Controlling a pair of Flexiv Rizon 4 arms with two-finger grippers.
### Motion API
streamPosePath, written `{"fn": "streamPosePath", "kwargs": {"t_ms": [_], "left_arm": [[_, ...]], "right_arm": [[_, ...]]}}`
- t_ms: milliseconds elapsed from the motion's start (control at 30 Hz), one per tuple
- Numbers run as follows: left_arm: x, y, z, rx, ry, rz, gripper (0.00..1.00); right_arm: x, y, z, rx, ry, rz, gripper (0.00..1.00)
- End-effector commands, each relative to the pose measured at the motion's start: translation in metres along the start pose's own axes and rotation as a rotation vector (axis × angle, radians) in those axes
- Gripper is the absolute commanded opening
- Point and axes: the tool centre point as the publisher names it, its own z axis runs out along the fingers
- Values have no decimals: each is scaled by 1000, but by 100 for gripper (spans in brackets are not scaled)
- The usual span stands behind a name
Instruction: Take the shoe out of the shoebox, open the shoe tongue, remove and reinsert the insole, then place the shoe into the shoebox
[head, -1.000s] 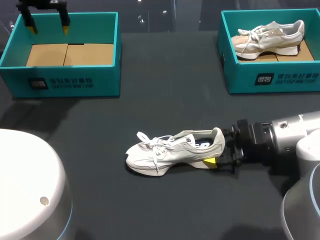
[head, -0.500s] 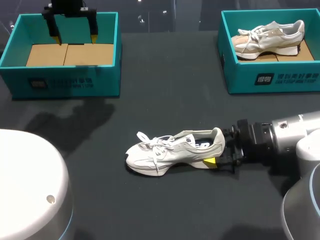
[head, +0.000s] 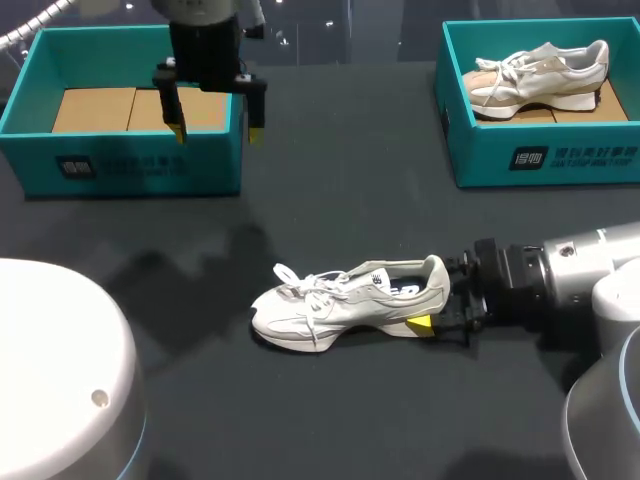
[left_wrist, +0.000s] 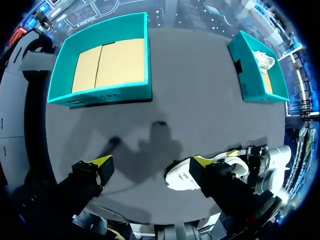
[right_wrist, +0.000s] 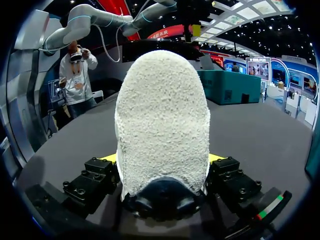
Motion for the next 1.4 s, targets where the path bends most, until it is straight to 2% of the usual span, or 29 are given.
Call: {"fn": "streamPosePath", "kwargs": {"t_ms": [33, 200, 800, 900, 967, 1067, 1100, 1133, 1200, 1400], "left_arm": [[26, 15, 14, 9, -27, 20, 100], [52, 28, 20, -33, -36, 9, 100], [52, 28, 20, -33, -36, 9, 100], [69, 52, 13, -10, -42, -17, 100], [81, 66, 11, -37, -27, -19, 100], [98, 87, 13, -45, -19, 2, 100], [104, 93, 15, -23, -34, 0, 100], [109, 97, 19, -9, -47, -12, 100], [119, 102, 25, -45, -43, -5, 100], [145, 115, 45, -87, -45, -8, 100]], "right_arm": [[1, 0, 1, 2, -1, 0, 0], [1, 0, 1, 2, -1, 0, 0], [1, 0, 1, 2, -1, 0, 0], [1, 0, 1, 2, -1, 0, 0], [1, 0, 1, 2, -1, 0, 0], [1, 0, 1, 2, -1, 0, 0], [1, 0, 1, 2, -1, 0, 0], [1, 0, 1, 2, -1, 0, 0], [1, 0, 1, 2, -1, 0, 0], [1, 0, 1, 2, -1, 0, 0]]}}
